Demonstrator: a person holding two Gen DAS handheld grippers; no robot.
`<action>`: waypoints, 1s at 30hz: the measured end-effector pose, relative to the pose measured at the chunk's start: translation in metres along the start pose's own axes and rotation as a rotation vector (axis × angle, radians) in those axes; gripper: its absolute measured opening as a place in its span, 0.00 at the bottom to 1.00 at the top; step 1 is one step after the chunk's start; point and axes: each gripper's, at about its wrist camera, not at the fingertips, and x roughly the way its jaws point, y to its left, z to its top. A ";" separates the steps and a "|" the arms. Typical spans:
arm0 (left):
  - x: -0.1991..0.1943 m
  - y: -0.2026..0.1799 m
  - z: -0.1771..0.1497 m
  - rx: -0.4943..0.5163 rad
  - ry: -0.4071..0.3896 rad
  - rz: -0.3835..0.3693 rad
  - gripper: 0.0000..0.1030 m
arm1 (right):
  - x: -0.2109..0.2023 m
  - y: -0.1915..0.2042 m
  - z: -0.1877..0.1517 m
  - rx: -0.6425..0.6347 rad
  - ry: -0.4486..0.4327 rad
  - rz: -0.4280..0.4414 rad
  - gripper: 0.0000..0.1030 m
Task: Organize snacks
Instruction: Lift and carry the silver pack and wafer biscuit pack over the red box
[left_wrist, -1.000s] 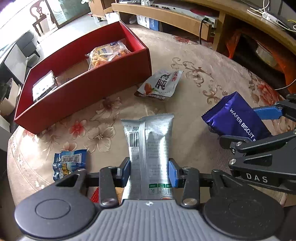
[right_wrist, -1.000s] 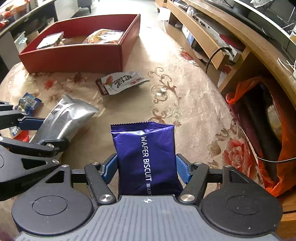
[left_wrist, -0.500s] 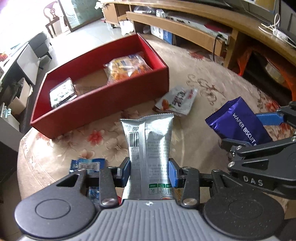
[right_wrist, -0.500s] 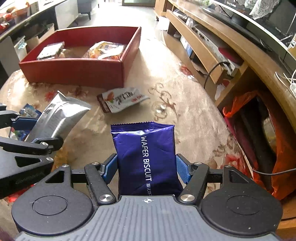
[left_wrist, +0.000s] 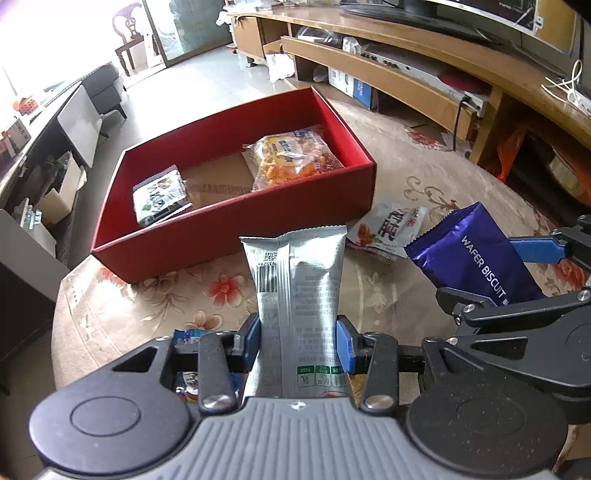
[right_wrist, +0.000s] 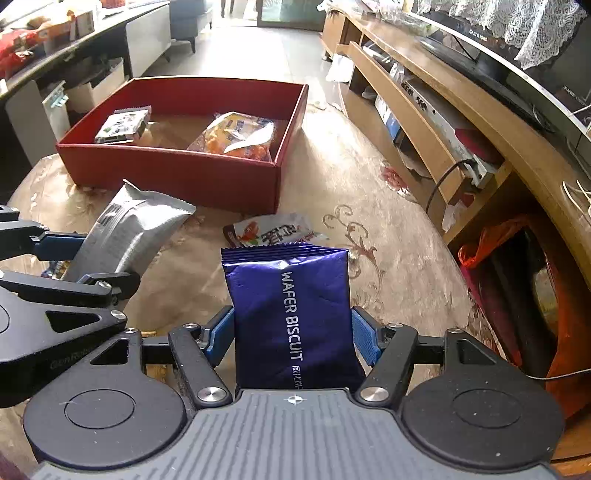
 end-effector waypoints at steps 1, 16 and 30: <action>-0.001 0.001 0.000 -0.003 -0.002 0.002 0.38 | 0.000 0.001 0.001 0.001 -0.003 0.000 0.70; -0.010 0.022 0.011 -0.069 -0.048 0.031 0.38 | -0.008 0.009 0.020 0.022 -0.062 -0.003 0.70; -0.011 0.031 0.016 -0.098 -0.065 0.062 0.35 | -0.013 0.018 0.034 0.019 -0.110 -0.024 0.70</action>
